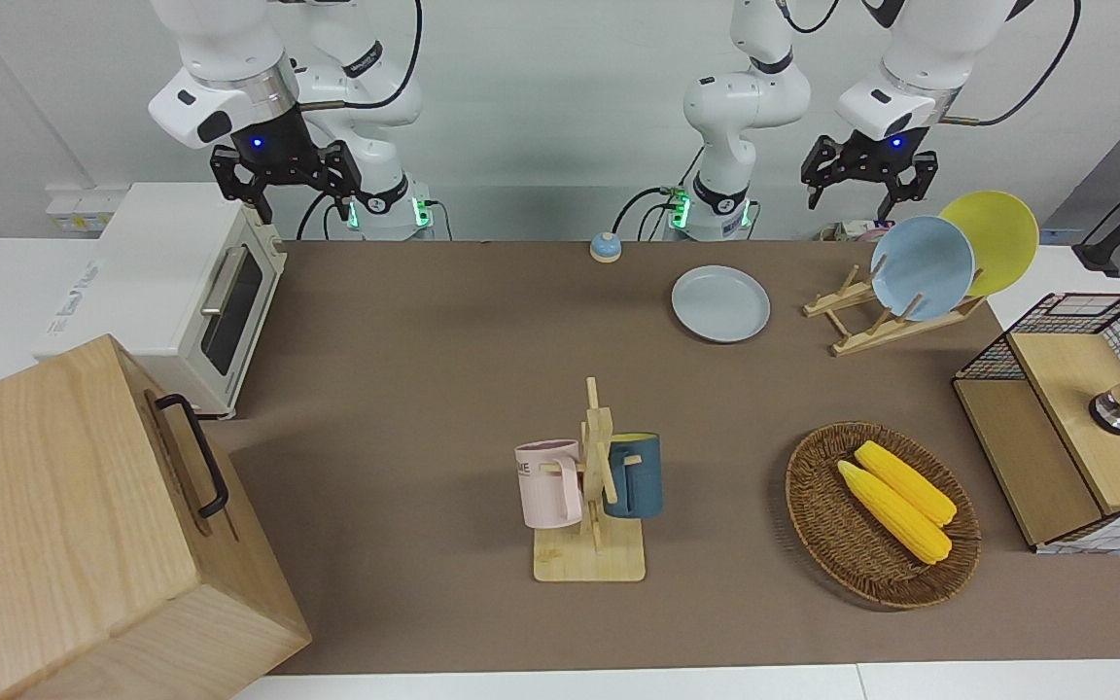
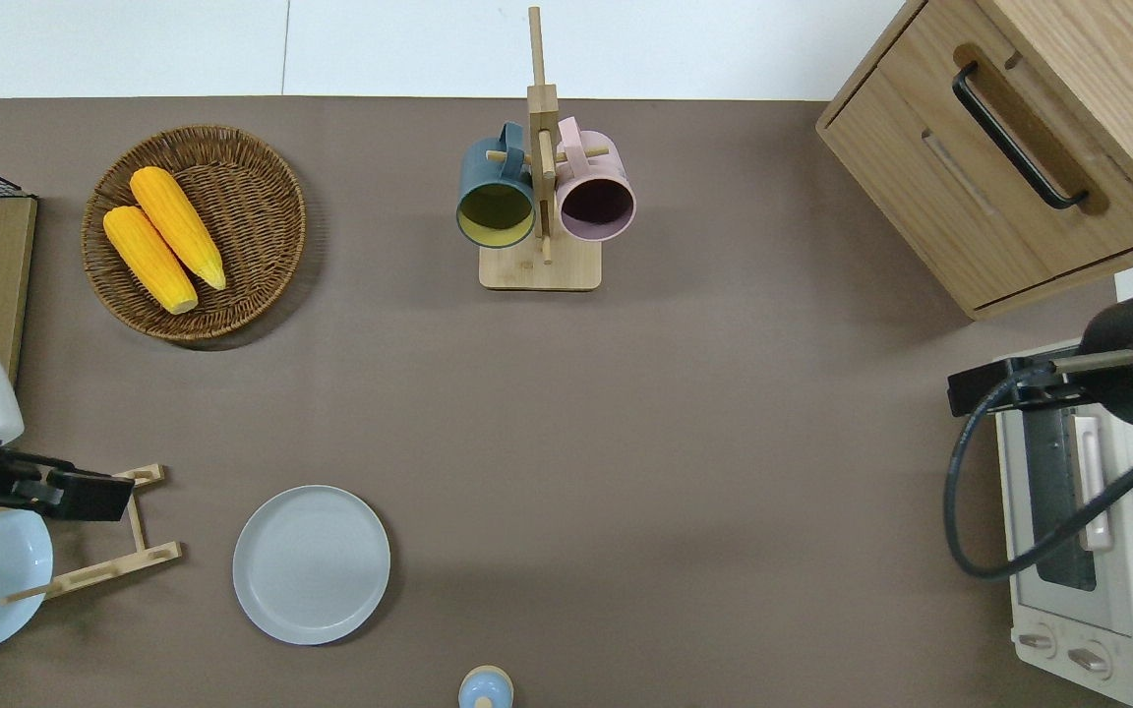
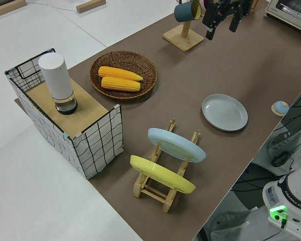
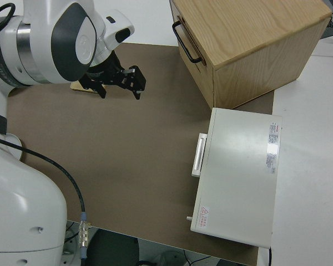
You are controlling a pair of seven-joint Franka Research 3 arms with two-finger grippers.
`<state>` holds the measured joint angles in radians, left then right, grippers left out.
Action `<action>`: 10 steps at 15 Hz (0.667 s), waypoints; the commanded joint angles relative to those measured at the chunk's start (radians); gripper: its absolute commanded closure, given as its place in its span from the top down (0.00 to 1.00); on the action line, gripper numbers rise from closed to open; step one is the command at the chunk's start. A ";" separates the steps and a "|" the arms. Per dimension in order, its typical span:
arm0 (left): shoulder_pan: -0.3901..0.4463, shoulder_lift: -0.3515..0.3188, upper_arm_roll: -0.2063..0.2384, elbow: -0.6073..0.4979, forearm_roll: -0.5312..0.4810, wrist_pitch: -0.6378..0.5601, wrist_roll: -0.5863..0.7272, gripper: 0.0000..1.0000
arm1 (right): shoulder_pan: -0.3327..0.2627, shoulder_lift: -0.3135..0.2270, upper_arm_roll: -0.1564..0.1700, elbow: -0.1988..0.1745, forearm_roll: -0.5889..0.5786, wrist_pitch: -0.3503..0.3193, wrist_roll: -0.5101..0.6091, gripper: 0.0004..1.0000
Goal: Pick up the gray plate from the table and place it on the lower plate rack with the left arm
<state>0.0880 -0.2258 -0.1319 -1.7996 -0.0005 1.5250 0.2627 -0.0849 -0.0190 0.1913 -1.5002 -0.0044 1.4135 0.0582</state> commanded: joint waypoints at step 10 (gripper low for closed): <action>-0.004 -0.024 0.003 -0.026 0.011 -0.017 -0.016 1.00 | -0.007 -0.002 0.005 0.006 0.007 -0.014 0.000 0.99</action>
<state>0.0880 -0.2263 -0.1267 -1.8003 -0.0005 1.5165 0.2621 -0.0849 -0.0190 0.1913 -1.5002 -0.0044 1.4135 0.0582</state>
